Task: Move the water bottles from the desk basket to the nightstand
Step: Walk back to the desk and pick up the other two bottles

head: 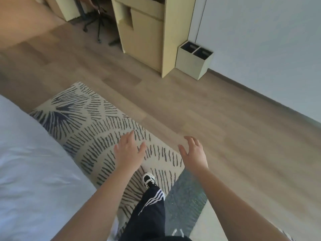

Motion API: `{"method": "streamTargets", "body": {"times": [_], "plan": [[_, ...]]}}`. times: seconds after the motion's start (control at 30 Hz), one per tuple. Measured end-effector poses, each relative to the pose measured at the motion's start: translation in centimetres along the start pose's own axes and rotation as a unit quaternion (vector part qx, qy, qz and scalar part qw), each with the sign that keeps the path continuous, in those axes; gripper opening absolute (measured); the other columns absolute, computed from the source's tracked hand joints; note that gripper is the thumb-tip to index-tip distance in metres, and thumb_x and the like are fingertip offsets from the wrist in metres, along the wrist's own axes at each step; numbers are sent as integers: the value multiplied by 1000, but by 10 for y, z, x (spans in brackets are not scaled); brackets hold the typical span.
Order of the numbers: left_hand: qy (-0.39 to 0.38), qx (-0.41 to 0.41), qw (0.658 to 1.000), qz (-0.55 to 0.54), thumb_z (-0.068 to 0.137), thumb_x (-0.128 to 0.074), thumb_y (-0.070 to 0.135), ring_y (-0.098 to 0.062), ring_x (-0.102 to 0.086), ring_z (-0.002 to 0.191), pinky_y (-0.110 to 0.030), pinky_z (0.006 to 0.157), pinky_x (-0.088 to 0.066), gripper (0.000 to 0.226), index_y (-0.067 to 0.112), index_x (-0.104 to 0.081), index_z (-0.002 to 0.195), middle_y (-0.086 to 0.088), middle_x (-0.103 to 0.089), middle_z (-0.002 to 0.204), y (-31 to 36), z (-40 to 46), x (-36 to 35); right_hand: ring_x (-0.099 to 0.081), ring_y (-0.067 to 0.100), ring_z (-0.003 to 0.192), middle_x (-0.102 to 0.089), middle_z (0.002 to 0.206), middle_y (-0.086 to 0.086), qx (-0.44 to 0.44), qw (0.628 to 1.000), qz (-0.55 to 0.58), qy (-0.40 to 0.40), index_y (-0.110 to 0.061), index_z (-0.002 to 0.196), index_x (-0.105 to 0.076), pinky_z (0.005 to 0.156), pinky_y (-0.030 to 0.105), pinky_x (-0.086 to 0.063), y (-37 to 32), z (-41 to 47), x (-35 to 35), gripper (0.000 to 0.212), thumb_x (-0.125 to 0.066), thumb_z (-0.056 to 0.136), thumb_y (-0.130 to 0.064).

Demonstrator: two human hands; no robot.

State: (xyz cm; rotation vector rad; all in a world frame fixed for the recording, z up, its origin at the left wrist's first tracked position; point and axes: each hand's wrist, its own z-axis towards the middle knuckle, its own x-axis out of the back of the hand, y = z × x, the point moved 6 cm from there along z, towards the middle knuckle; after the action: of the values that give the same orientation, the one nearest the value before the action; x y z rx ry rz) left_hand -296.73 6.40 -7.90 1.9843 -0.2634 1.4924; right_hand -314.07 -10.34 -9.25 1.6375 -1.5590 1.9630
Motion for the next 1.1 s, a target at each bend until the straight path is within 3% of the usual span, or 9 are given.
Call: {"method": "streamTargets", "body": {"times": [0.4, 0.77, 1.1], "plan": [[73, 97, 993, -10, 95, -34, 54, -20, -23, 144, -47, 116, -23, 65, 19, -25, 150, -2, -30, 156, -48, 256, 104, -42, 26, 125, -46, 139, 4, 88, 995, -11, -44, -15, 135, -46, 100, 35, -39, -153, 276, -25, 45, -50, 95, -33], [64, 150, 986, -18, 95, -29, 58, -21, -17, 147, -48, 117, -18, 70, 20, -18, 152, -4, -23, 159, -75, 465, 127, -43, 25, 123, -46, 138, 1, 147, 985, -5, -95, -15, 133, -48, 97, 33, -38, -248, 505, -85, 43, -50, 94, -33], [105, 203, 974, -12, 95, -33, 58, -23, -23, 145, -50, 116, -21, 65, 18, -29, 147, -4, -32, 155, -83, 684, 193, -46, 31, 122, -44, 139, 8, 197, 970, -27, -138, -10, 133, -47, 100, 38, -40, -364, 744, -100, 46, -49, 94, -36]]}}
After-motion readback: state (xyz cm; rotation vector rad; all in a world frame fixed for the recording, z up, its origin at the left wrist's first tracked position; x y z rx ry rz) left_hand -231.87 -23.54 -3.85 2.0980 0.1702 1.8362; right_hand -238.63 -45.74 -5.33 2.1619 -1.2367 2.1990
